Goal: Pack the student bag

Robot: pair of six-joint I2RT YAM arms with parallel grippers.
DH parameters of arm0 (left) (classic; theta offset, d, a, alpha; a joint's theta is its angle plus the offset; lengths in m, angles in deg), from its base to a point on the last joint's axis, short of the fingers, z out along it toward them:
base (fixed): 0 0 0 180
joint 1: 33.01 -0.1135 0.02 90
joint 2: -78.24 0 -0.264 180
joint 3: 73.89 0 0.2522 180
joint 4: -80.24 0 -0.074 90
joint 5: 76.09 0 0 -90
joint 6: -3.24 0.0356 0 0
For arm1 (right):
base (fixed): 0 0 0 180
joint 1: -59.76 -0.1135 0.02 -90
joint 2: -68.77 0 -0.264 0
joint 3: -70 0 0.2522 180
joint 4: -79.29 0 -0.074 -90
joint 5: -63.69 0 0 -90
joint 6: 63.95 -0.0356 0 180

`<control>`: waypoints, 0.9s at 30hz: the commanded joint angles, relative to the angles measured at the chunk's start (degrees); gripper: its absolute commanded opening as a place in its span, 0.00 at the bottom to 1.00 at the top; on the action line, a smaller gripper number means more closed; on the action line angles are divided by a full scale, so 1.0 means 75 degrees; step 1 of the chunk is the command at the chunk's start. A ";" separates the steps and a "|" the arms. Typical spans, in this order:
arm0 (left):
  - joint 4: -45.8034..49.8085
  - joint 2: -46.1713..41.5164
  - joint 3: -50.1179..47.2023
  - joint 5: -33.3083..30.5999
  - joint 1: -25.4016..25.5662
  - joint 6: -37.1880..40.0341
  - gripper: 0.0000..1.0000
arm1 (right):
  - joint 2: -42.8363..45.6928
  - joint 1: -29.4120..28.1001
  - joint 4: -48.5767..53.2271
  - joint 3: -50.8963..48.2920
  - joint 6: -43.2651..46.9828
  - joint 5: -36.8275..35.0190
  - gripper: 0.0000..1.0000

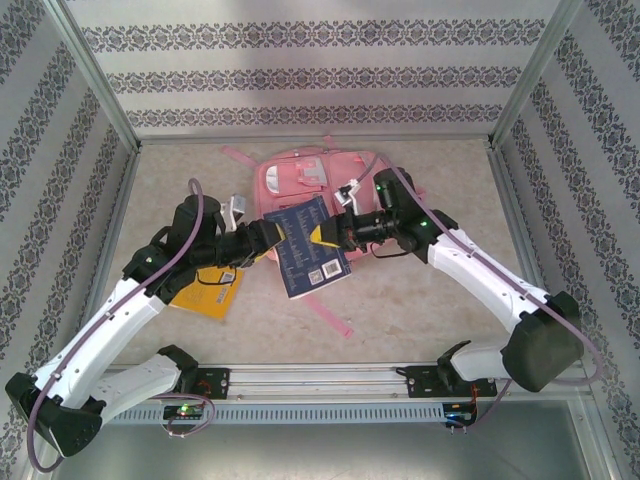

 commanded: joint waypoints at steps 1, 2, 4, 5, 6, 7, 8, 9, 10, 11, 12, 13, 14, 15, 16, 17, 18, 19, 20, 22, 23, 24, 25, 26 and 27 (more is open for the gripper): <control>0.0377 -0.0105 0.0376 -0.0020 -0.0179 0.0347 0.65 | 0.0395 0.0325 -0.0612 0.0129 -0.0431 0.0221 0.00; 0.0239 -0.0114 0.0314 0.0122 -0.0236 0.0293 0.69 | 0.0433 0.0366 -0.0672 0.0158 -0.0487 0.0322 0.00; -0.0200 -0.0023 0.0231 0.0514 -0.0287 0.0186 0.75 | 0.0495 0.0418 -0.0844 0.0267 -0.0647 0.0592 0.00; -0.0452 0.0069 0.0219 0.0765 -0.0291 0.0157 0.75 | 0.0514 0.0433 -0.0997 0.0304 -0.0760 0.0703 0.00; -0.0712 0.0190 0.0245 0.1048 -0.0298 0.0137 0.76 | 0.0556 0.0440 -0.1230 0.0319 -0.0950 0.0831 0.00; -0.0937 0.0326 0.0278 0.1326 -0.0297 0.0121 0.77 | 0.0578 0.0440 -0.1505 0.0332 -0.1173 0.0961 0.00; -0.1145 0.0423 0.0300 0.1533 -0.0296 0.0082 0.77 | 0.0592 0.0443 -0.1761 0.0360 -0.1360 0.1051 0.00; -0.1368 0.0504 0.0330 0.1725 -0.0293 0.0039 0.77 | 0.0603 0.0439 -0.1999 0.0373 -0.1536 0.1131 0.00; -0.1611 0.0556 0.0359 0.1878 -0.0301 0.0004 0.77 | 0.0632 0.0446 -0.2179 0.0404 -0.1669 0.1181 0.00; -0.1771 0.0586 0.0388 0.1981 -0.0297 -0.0008 0.76 | 0.0655 0.0440 -0.2300 0.0429 -0.1755 0.1213 0.00; -0.1926 0.0604 0.0421 0.2084 -0.0303 -0.0023 0.75 | 0.0679 0.0446 -0.2461 0.0457 -0.1862 0.1263 0.00; -0.2028 0.0615 0.0452 0.2171 -0.0321 -0.0032 0.74 | 0.0713 0.0452 -0.2679 0.0448 -0.2022 0.1291 0.00; -0.2133 0.0619 0.0468 0.2234 -0.0327 -0.0054 0.73 | 0.0732 0.0452 -0.2888 0.0456 -0.2162 0.1325 0.00; -0.2358 0.0601 0.0438 0.2343 -0.0333 -0.0137 0.73 | 0.0744 0.0453 -0.3109 0.0437 -0.2335 0.1354 0.00; -0.2677 0.0590 0.0371 0.2460 -0.0344 -0.0303 0.72 | 0.0755 0.0452 -0.3332 0.0430 -0.2502 0.1390 0.00; -0.3009 0.0579 0.0298 0.2566 -0.0350 -0.0479 0.70 | 0.0767 0.0452 -0.3501 0.0415 -0.2634 0.1409 0.00; -0.3408 0.0569 0.0229 0.2676 -0.0342 -0.0696 0.68 | 0.0788 0.0451 -0.3601 0.0415 -0.2720 0.1414 0.00; -0.3744 0.0562 0.0172 0.2743 -0.0345 -0.0875 0.65 | 0.0819 0.0452 -0.3614 0.0429 -0.2730 0.1408 0.00; -0.3992 0.0554 0.0152 0.2776 -0.0346 -0.0973 0.63 | 0.0836 0.0455 -0.3590 0.0430 -0.2716 0.1408 0.00; -0.4374 0.0504 0.0131 0.2786 -0.0359 -0.1115 0.55 | 0.0883 0.0476 -0.3368 0.0459 -0.2574 0.1365 0.00; -0.4516 0.0495 0.0135 0.2787 -0.0368 -0.1153 0.51 | 0.0908 0.0493 -0.3270 0.0469 -0.2492 0.1364 0.00; -0.4657 0.0472 0.0134 0.2781 -0.0373 -0.1198 0.44 | 0.0919 0.0516 -0.3212 0.0468 -0.2447 0.1361 0.00; -0.4797 0.0443 0.0124 0.2767 -0.0383 -0.1250 0.36 | 0.0940 0.0554 -0.3153 0.0465 -0.2401 0.1334 0.00; -0.4913 0.0429 0.0121 0.2743 -0.0395 -0.1286 0.29 | 0.0969 0.0600 -0.3003 0.0474 -0.2299 0.1276 0.00; -0.5030 0.0416 0.0118 0.2682 -0.0391 -0.1317 0.21 | 0.0989 0.0632 -0.2852 0.0502 -0.2212 0.1179 0.00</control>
